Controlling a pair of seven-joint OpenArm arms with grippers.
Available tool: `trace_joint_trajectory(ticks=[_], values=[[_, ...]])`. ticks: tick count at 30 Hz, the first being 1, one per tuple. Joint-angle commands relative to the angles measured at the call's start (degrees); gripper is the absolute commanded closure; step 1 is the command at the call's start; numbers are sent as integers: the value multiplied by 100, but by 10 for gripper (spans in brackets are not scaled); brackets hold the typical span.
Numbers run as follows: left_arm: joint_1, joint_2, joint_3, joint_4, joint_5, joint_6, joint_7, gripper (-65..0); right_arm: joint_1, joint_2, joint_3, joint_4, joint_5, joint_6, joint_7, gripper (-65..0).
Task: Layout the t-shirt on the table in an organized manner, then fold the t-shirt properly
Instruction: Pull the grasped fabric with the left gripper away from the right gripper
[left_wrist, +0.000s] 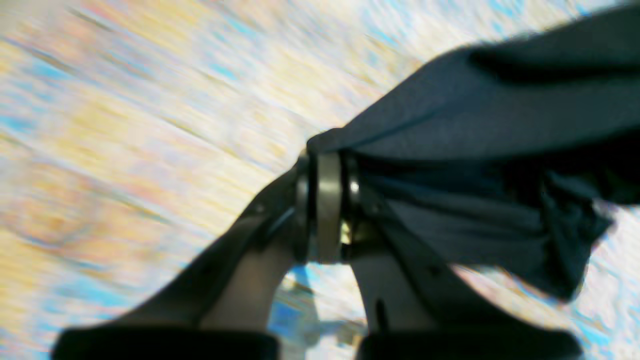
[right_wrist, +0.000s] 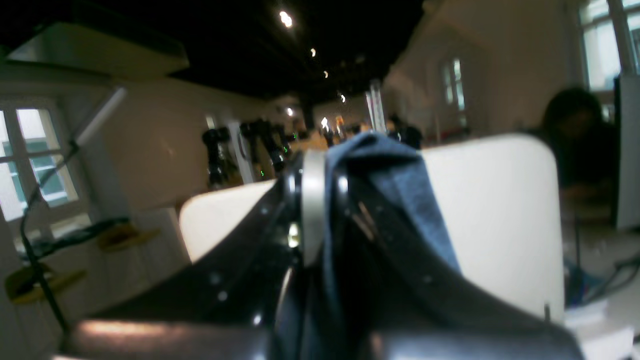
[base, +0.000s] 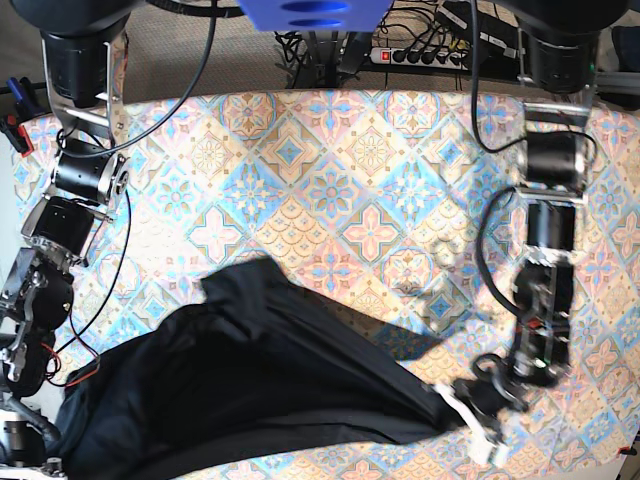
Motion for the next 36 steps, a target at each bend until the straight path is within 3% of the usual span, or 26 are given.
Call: trace_joint_trajectory(ticks=[1,12,16,22,25,30,36], values=[[-348,-158,-45,43,-52,-14,-159,0,238,73,25,-19,32,26,206,0],[-2282,-905,-28,-731,27,-14,-186,0,264,73,438,-1258,32,17,206,0],[-3100,-914,-19,-1188,572,-49,-265,0,678,73,500,-1680,32,17,171,0],[-3132,-922,-36,-1205,660,-67,-45,0,686,73,500,-1091,67,17,127,0],[-2608,-1001,-54,-898,590,-234,43,0,177,99,632,-441,67,17,-67,0],[-1131,-1160,-63,122,590,-234,43,0,-1274,99,1115,737,67,17,-93,0],[232,-1169,-300,896,581,-225,69,0,-2751,-24,1519,975,67,17,-84,0]])
